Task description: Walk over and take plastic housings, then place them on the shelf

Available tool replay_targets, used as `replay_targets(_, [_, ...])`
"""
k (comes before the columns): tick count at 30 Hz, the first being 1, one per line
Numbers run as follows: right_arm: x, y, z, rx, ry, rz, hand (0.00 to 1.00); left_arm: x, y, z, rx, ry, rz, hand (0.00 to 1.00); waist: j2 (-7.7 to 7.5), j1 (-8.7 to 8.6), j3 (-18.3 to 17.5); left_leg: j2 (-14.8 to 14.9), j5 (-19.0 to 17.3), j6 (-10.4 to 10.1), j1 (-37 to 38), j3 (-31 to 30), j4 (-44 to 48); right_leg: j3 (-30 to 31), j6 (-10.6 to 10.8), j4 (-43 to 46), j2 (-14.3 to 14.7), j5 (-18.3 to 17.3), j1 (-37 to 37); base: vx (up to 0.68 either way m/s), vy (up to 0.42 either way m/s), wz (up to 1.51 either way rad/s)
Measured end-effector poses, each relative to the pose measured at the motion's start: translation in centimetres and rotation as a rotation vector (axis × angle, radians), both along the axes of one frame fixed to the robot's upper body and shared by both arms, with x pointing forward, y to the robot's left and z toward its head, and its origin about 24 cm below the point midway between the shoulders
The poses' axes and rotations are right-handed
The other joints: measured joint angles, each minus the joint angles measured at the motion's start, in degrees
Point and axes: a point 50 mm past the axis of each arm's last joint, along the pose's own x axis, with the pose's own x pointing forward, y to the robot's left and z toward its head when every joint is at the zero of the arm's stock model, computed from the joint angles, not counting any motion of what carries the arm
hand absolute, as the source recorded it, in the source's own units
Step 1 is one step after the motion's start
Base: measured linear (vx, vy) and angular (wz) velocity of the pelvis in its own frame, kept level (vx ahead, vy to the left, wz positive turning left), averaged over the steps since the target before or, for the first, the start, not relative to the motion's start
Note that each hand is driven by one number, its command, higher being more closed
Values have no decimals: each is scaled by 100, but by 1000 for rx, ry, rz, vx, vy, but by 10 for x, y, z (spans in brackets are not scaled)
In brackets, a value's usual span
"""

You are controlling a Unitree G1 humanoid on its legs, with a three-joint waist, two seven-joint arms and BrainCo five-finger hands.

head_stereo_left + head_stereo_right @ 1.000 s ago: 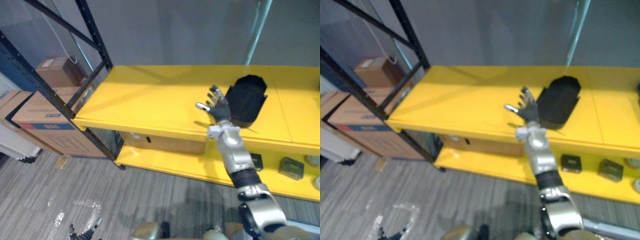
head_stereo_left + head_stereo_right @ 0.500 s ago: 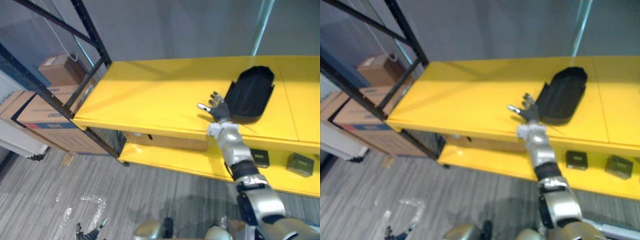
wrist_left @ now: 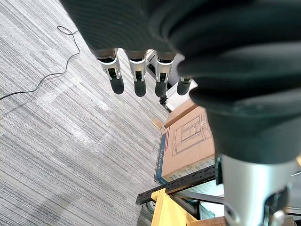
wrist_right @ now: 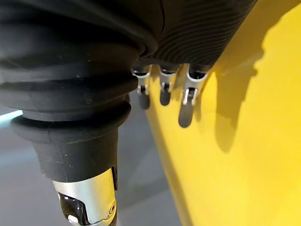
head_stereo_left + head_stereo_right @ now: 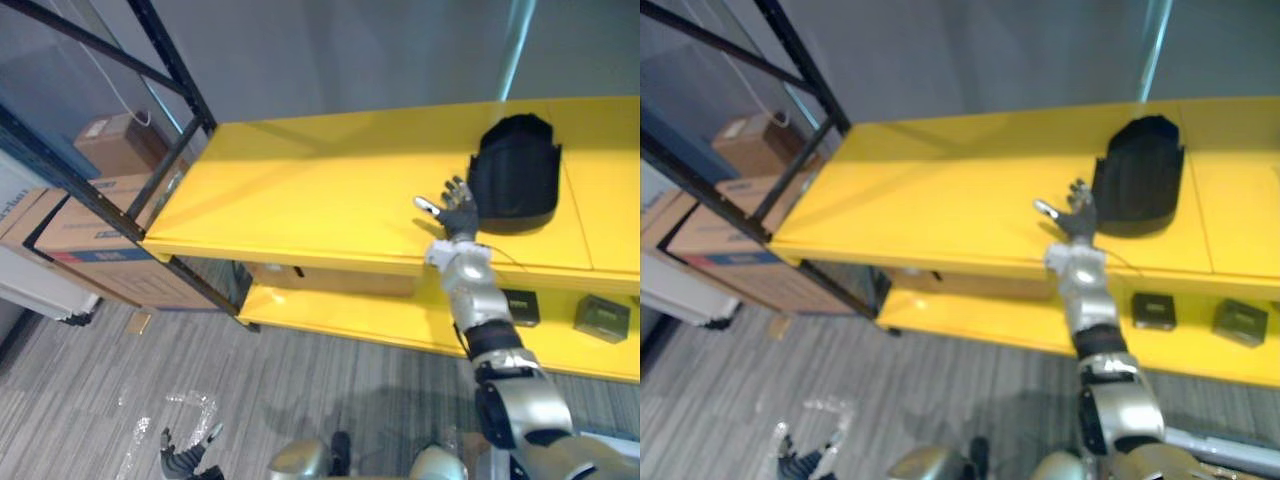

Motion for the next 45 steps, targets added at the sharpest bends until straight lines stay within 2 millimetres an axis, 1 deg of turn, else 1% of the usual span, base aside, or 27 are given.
replay_targets(8, [-1, 6, -2, -30, -11, 140, 0, 0, 0, 0, 1, 0, -4, 0, -21, -19, 14, 2, -2, 0, -3, 0, -1, 0, 0, 4, 1, -4, -1, 0, 0, 0])
replay_targets(10, [-1, 9, -1, -60, -19, 170, 0, 0, 0, 0, 2, -1, -4, 0, -44, -24, 32, 4, -3, 0, -5, 1, -1, 0, 0, 4, 2, -4, -1, 0, 0, 0])
replay_targets(12, [-5, 16, 7, -108, -76, 237, 0, 1, 0, 1, 3, -3, -5, 0, -85, -22, 78, 10, -5, 0, -12, 1, 6, 0, 0, -10, 10, -3, -1, 0, 0, 0])
replay_targets(16, [-22, 49, 44, -182, -301, 443, 0, 2, 1, 1, 6, -7, -7, 0, -111, -45, 132, 77, -63, -10, -105, 21, 105, 1, -3, -156, 99, 70, -2, 7, 2, -2])
replay_targets(18, [-33, 66, 69, -193, -430, 504, 0, 6, 2, 4, 13, -28, -9, 0, -140, -43, 150, 123, -103, -13, -130, 47, 206, 20, -6, -216, 151, 95, 31, 34, 3, -8])
replay_targets(21, [-46, 71, 88, -193, -538, 491, 0, 6, 3, 5, 16, -33, -8, 0, -172, -52, 163, 167, -122, -18, -196, 68, 241, 21, -18, -296, 204, 163, 27, 9, 4, -3])
replay_targets(22, [-48, 70, 90, -196, -548, 484, 0, 6, 3, 5, 17, -32, -7, 0, -184, -52, 171, 174, -123, -18, -201, 81, 240, 23, -23, -313, 211, 176, 25, 8, 13, -7])
replay_targets(25, [-51, 65, 84, -177, -517, 472, 0, 6, 4, 6, 19, -32, -5, 0, -249, -60, 201, 213, -149, -32, -208, 123, 242, 76, -35, -403, 272, 237, 30, -12, 14, -9])
replay_targets(27, [-50, 66, 77, -157, -469, 504, 0, 6, 4, 6, 20, -32, -5, 0, -290, -115, 198, 225, -156, -34, -224, 129, 244, 83, -34, -451, 294, 267, 31, -19, 4, -5])
replay_targets(29, [-51, 69, 65, -148, -412, 540, 0, 6, 5, 6, 22, -32, -6, 0, -300, -166, 197, 290, -219, -41, -274, 135, 340, 84, -44, -608, 377, 352, 100, -22, 7, -5])
replay_targets(30, [-50, 71, 62, -142, -397, 550, 0, 6, 5, 6, 24, -33, -6, 0, -303, -167, 196, 309, -242, -38, -303, 140, 380, 84, -48, -629, 392, 365, 105, -22, 13, -5])
replay_targets(31, [-48, 72, 56, -134, -364, 569, 0, 6, 5, 6, 26, -34, -9, 0, -310, -176, 194, 325, -275, -41, -307, 140, 435, 84, -46, -639, 406, 371, 118, -24, 16, -3])
replay_targets(35, [-36, 70, 30, -135, -227, 579, 0, 8, 5, 7, 32, -36, -21, 0, -320, -140, 189, 317, -275, -40, -300, 125, 448, 73, -36, -664, 402, 391, 154, 0, 0, 0])
replay_targets(38, [-29, 68, 18, -138, -140, 571, 0, 8, 5, 7, 37, -28, -42, 0, -320, -113, 189, 314, -274, -40, -300, 107, 447, 44, -36, -664, 398, 390, 185, -22, 6, 4])
replay_targets(41, [-21, 65, 11, -144, -76, 548, 0, 10, 6, 7, 43, -26, -62, 0, -318, -85, 188, 301, -271, -38, -299, 101, 439, 35, -38, -646, 384, 385, 183, 0, 0, 0])
replay_targets(45, [-13, 52, 4, -134, -19, 438, 0, 10, 6, 7, 40, -20, -65, 0, -311, -26, 192, 273, -259, -25, -293, 71, 436, 9, -39, -588, 354, 358, 169, -7, 7, 5])
